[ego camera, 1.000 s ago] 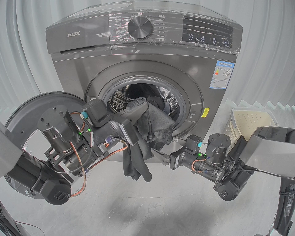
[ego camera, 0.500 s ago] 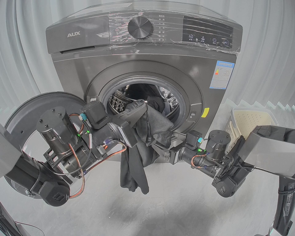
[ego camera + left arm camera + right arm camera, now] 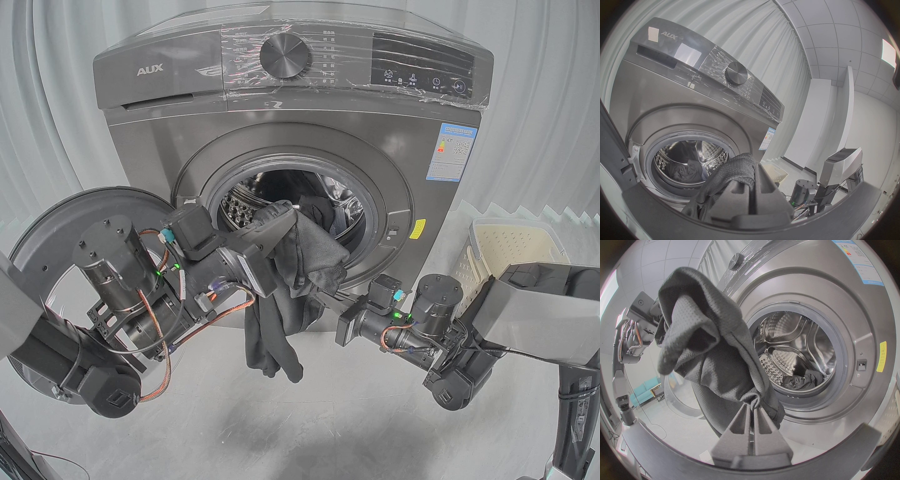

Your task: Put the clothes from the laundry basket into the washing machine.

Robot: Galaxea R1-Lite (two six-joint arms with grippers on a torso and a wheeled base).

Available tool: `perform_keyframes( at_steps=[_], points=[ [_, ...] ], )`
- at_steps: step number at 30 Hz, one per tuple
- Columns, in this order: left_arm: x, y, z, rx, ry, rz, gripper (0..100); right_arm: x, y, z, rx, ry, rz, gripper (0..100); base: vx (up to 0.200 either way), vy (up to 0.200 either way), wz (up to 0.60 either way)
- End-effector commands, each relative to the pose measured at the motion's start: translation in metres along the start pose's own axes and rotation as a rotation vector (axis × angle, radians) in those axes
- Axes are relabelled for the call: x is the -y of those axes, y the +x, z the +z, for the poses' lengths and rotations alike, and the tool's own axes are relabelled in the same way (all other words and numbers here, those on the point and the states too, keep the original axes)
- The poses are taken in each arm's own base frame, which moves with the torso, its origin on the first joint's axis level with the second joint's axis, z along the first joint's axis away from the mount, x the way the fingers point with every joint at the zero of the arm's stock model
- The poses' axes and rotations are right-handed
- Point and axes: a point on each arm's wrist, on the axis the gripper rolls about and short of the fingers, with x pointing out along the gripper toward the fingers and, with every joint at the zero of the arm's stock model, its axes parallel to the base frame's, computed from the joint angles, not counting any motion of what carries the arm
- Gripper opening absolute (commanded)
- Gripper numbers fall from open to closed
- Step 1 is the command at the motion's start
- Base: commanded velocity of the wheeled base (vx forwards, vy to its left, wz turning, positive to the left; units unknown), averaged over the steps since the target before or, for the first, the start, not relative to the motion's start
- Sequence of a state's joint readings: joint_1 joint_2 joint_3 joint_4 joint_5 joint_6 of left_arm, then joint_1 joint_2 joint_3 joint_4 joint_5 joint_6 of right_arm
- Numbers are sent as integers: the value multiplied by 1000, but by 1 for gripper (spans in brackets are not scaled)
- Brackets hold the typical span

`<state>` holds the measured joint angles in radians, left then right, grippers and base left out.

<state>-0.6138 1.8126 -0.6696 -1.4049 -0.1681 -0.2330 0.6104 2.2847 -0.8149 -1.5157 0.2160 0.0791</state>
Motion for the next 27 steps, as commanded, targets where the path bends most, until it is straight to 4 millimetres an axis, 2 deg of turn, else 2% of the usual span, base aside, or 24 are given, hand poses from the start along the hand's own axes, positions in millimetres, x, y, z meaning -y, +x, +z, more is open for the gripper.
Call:
perform_keyframes(
  at_steps=[1,15,16,19,27],
  points=[
    [-4,0,-1,-3,0,9,0,-1,-6,0,-13,4,-1,0,0,0,0],
    [-10,-5,-4,-22,-8,31,0,-13,-28,23,12,0,4,0,0,0,0],
    [-10,-6,-5,-27,-9,32,100,-14,-30,25,13,0,5,0,0,0,0],
    [-12,-7,-10,-45,-15,41,100,-15,-33,33,33,-3,6,0,0,0,0],
    [-33,-18,-23,-73,-7,110,100,-21,-36,48,68,-10,20,0,0,0,0]
  ],
)
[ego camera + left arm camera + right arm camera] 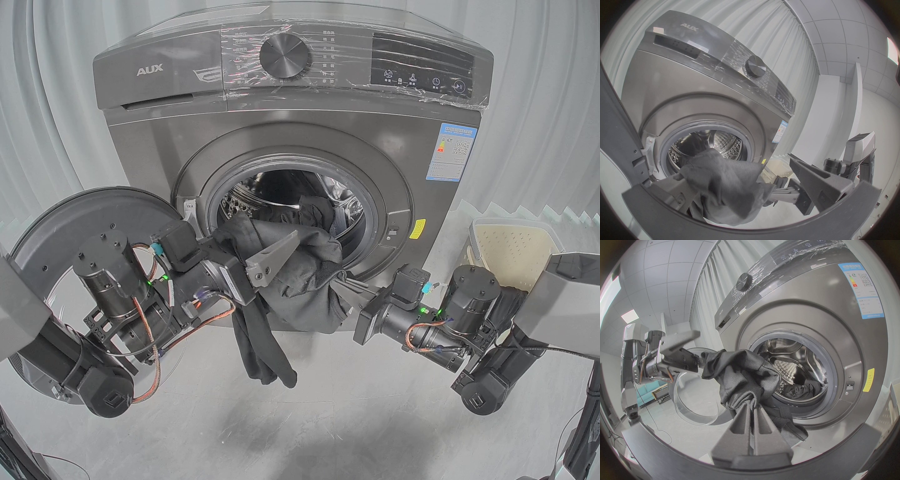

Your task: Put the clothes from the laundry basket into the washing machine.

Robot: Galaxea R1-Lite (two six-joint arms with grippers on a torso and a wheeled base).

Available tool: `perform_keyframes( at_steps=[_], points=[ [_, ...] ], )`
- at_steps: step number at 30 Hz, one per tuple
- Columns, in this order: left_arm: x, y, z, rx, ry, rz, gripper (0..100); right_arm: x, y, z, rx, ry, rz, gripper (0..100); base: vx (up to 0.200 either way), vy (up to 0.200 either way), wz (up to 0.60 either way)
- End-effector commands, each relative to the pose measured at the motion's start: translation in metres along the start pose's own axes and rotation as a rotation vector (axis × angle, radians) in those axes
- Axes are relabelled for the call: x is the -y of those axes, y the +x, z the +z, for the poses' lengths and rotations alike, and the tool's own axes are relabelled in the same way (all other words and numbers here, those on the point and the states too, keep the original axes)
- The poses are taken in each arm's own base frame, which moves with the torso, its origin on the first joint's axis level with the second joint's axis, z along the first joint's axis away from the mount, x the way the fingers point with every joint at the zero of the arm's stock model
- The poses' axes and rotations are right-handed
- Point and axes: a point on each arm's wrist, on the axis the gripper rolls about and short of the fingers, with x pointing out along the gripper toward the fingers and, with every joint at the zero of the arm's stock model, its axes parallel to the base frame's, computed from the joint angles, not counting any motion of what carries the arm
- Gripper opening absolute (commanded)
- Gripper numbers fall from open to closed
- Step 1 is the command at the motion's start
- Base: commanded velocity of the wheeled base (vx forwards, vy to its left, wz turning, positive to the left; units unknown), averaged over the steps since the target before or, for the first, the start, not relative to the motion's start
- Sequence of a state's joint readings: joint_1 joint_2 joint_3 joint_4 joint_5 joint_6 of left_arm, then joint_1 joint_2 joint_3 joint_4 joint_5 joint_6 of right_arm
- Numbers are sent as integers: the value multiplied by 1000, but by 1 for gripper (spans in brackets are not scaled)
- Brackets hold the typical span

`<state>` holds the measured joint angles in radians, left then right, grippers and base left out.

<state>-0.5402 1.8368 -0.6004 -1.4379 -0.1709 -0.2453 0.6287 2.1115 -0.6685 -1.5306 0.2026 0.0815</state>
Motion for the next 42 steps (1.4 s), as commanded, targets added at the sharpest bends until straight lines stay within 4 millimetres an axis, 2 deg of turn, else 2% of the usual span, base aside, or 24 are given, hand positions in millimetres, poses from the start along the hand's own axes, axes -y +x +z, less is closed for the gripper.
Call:
perform_keyframes(
  at_steps=[1,11,22,32,39,42],
  points=[
    [-10,-4,-12,-34,-1,31,100,-5,-2,11,26,-5,13,0,0,0,0],
    [-13,-24,-45,-136,-15,44,100,-15,2,15,47,-5,22,0,0,0,0],
    [-21,-26,-79,-262,13,54,100,-22,4,15,48,-2,41,0,0,0,0],
    [-22,-22,-79,-267,42,-36,100,-23,2,14,40,0,43,0,0,0,0],
    [-33,-6,-71,-205,79,-28,100,-28,2,13,39,1,57,0,0,0,0],
    [-34,-3,-77,-218,82,-46,100,-31,3,14,40,2,66,0,0,0,0]
  ],
)
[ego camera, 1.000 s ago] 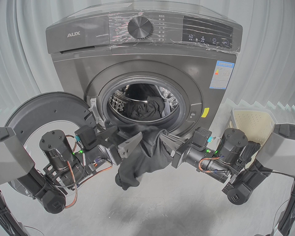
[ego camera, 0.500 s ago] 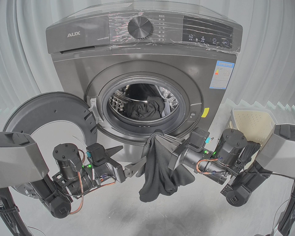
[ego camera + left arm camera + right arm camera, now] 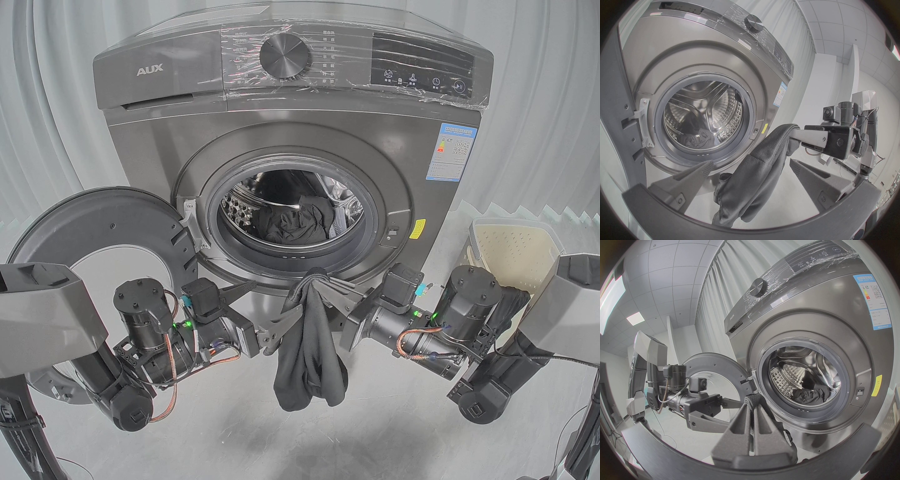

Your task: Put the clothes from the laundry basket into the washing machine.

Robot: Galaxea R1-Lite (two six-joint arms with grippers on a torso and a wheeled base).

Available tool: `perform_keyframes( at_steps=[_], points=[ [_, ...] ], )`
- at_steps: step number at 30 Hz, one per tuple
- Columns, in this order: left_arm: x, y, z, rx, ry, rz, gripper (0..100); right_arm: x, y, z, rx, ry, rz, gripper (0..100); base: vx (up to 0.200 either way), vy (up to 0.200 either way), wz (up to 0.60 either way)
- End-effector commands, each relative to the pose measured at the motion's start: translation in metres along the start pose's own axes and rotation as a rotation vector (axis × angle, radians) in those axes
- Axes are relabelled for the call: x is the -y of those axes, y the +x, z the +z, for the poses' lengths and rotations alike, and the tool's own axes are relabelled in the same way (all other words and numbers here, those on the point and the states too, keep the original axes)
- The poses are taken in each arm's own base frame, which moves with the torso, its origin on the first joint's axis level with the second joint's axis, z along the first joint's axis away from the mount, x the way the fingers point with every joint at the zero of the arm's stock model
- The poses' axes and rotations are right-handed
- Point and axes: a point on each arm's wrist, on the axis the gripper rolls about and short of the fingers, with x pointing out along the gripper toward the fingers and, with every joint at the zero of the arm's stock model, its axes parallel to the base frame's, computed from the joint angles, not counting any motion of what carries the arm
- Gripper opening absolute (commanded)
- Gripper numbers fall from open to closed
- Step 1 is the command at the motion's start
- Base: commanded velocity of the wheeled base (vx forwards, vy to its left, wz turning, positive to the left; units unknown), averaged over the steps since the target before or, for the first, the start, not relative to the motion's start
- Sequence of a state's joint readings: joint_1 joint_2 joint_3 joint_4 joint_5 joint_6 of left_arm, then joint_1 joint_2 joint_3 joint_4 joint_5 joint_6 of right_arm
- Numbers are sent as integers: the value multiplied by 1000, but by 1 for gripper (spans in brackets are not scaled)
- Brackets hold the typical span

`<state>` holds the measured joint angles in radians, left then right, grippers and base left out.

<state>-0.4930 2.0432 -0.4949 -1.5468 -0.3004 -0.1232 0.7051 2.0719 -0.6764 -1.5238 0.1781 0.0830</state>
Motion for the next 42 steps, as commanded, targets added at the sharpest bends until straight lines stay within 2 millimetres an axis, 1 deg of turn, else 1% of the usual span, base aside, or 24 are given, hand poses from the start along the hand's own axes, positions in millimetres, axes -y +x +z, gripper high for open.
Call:
perform_keyframes(
  at_steps=[1,4,10,15,16,21,27,29,36,37,42],
  points=[
    [-6,7,-7,-12,6,-4,100,-4,1,1,3,1,11,0,0,0,0],
    [-10,12,-13,-22,27,1,100,-5,1,1,4,2,14,0,0,0,0],
    [-17,22,-13,-1,38,17,100,-6,1,1,4,3,16,0,0,0,0],
    [-22,21,-14,-3,41,31,100,-6,0,0,1,3,16,0,0,0,0],
    [-24,21,-14,-2,43,38,0,-6,0,0,0,3,16,0,0,0,0],
    [-27,20,-14,-3,42,44,0,-8,0,0,-1,6,20,0,0,0,0],
    [-21,22,-15,-6,45,18,0,-8,0,-1,-2,6,22,0,0,0,0],
    [-16,24,-16,-7,46,3,0,-9,1,-1,-2,6,23,0,0,0,0],
    [-18,23,-16,-7,47,7,0,-8,0,-1,-2,8,22,0,0,0,0],
    [-18,22,-14,-4,53,1,100,-8,0,-1,-2,8,22,0,0,0,0],
    [-15,20,-14,-10,59,-30,100,-8,0,-1,-2,8,22,0,0,0,0]
  ],
)
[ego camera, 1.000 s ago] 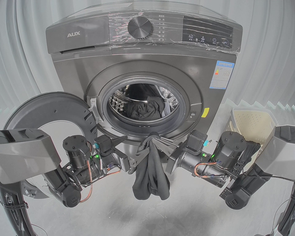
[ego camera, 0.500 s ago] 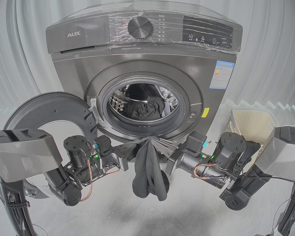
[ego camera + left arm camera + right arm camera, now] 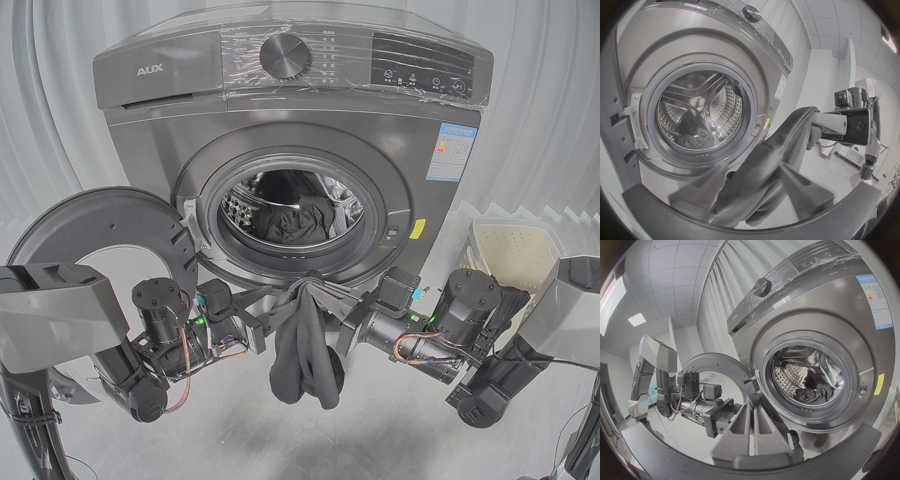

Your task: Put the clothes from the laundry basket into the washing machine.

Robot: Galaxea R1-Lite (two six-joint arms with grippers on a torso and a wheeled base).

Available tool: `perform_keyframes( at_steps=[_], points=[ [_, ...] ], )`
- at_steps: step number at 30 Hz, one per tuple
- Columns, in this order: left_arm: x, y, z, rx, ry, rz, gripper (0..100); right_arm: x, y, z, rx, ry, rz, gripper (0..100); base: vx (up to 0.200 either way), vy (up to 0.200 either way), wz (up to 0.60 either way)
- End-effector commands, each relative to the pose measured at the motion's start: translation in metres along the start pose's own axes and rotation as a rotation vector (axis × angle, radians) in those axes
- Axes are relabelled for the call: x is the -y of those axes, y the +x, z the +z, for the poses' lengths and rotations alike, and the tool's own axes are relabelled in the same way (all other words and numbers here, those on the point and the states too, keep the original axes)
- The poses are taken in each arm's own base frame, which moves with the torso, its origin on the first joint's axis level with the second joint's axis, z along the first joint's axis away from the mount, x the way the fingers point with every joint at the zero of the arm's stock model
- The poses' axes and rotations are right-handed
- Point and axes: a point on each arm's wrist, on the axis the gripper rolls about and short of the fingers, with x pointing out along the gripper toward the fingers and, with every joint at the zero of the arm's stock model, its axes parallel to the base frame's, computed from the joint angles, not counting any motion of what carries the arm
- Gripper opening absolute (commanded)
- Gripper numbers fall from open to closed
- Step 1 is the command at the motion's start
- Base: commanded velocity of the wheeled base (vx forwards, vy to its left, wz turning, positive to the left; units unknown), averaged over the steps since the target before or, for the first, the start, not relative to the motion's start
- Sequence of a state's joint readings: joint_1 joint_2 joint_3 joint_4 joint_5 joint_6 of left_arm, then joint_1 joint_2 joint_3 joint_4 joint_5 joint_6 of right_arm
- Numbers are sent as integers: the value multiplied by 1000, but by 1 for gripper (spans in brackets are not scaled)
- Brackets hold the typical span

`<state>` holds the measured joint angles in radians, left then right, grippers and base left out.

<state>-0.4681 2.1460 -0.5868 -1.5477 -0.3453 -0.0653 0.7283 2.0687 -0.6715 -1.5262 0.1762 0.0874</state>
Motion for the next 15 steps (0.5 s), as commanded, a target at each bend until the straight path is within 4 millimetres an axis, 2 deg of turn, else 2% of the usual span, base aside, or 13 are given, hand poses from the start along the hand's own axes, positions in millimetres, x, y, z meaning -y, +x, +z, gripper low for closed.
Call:
perform_keyframes(
  at_steps=[1,8,15],
  points=[
    [2,-1,2,4,12,-18,100,0,0,0,-2,0,0,0,0,0,0],
    [7,-4,0,-10,40,-88,100,0,0,-1,-3,1,0,0,0,0,0],
    [6,3,2,6,45,-95,100,0,0,-1,-2,0,0,0,0,0,0]
  ],
)
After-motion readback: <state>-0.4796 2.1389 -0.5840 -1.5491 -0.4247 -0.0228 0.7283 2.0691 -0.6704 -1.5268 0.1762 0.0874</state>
